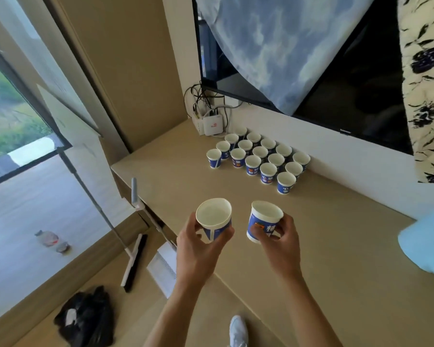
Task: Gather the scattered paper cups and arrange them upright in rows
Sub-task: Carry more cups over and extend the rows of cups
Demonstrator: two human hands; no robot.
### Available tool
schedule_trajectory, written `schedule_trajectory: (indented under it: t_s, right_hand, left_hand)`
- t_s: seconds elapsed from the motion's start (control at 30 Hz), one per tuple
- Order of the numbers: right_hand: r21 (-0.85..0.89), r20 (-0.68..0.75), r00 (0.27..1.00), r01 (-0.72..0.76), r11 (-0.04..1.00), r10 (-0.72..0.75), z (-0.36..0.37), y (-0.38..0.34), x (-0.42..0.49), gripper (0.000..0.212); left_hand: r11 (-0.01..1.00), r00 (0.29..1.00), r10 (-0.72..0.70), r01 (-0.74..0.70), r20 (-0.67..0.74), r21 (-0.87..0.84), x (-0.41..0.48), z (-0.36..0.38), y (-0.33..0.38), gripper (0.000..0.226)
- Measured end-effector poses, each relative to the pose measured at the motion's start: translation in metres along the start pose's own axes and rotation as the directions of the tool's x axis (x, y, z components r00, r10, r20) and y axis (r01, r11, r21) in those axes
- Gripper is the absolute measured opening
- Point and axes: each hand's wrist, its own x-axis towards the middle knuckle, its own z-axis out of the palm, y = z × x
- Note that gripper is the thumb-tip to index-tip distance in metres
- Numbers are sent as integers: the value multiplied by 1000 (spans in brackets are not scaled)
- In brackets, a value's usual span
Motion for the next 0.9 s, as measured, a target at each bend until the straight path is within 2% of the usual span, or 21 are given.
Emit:
schedule_trajectory:
  t_s: [0.27,0.53,0.7,0.9]
  right_hand:
    - [17,-6,997,-79,997,79,76,14,70,68]
    - [-35,-99,982,-163,986,159,127,46,120,70]
    - [-98,-186,967,-193,976,172,166,73,157,65]
    - [-172,-263,958,-163,972,114,202,114,212,61]
  left_hand:
    - [997,998,-53,51,39,52,107,-8,-9,43]
    - [996,981,-86,79,176,50,203,-1,-43,44]
    - [992,956,-98,73,277,98,270,7,-77,53]
    - [995,926,-72,40,370,93,335,24,-127,54]
